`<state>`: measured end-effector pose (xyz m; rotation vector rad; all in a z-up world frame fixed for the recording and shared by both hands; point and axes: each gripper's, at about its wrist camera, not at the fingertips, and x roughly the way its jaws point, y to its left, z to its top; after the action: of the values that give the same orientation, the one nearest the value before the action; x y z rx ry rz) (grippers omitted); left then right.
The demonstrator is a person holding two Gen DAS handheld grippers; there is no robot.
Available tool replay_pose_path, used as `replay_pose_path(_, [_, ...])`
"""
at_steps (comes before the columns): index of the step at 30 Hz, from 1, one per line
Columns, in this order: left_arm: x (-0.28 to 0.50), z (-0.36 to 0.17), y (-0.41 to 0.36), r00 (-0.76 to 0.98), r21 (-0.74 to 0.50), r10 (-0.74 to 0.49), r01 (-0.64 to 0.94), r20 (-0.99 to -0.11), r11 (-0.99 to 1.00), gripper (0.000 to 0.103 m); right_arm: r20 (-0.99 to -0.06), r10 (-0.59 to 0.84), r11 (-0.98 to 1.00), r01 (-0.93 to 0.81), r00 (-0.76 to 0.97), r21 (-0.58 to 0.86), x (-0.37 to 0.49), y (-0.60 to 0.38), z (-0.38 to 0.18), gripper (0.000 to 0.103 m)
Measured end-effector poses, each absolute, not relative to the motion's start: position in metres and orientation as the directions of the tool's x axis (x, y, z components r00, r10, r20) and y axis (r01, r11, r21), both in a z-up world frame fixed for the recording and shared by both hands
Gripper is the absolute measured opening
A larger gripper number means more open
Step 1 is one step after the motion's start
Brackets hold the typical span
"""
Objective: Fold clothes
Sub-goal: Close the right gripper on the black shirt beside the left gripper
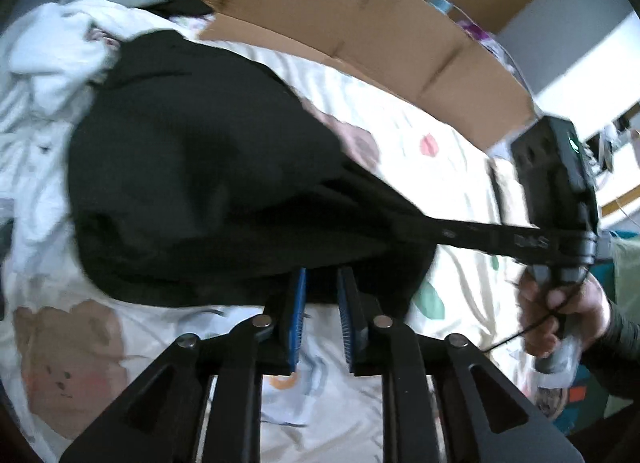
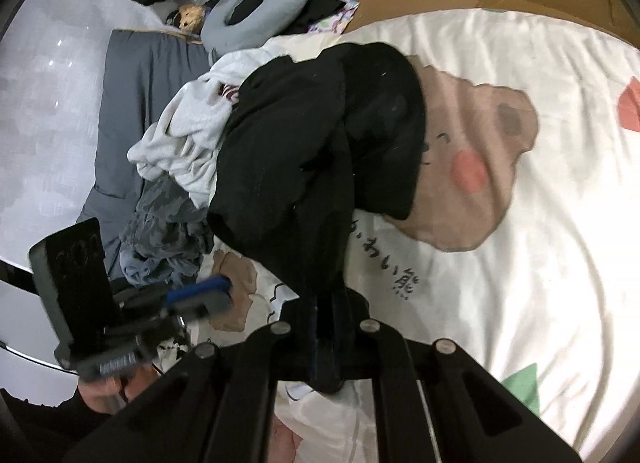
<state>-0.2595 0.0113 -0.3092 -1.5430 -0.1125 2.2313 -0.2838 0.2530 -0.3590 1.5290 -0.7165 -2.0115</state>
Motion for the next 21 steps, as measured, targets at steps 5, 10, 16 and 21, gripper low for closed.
replay_pose_path(5, [-0.274, -0.308, -0.001, -0.385, -0.213, 0.312, -0.278, -0.869, -0.937, 0.058, -0.701, -0.671, -0.731, 0.056, -0.241, 0.680, -0.279, 0.264, -0.361, 0.005])
replay_pose_path(10, [-0.284, -0.309, 0.016, -0.386, -0.233, 0.349, -0.317, -0.854, -0.919, 0.058, -0.700, -0.677, -0.725, 0.044, -0.226, 0.687, -0.272, 0.264, -0.368, 0.005])
replay_pose_path(16, [-0.297, -0.316, 0.056, -0.358, -0.233, 0.378, -0.387, -0.854, -0.892, 0.063, -0.694, -0.686, -0.717, 0.041, -0.219, 0.696, -0.268, 0.261, -0.370, 0.005])
replay_pose_path(21, [-0.308, -0.325, 0.079, -0.352, -0.190, 0.346, -0.408, -0.870, -0.893, 0.071, -0.690, -0.691, -0.713, 0.042, -0.214, 0.700, -0.266, 0.259, -0.371, 0.005])
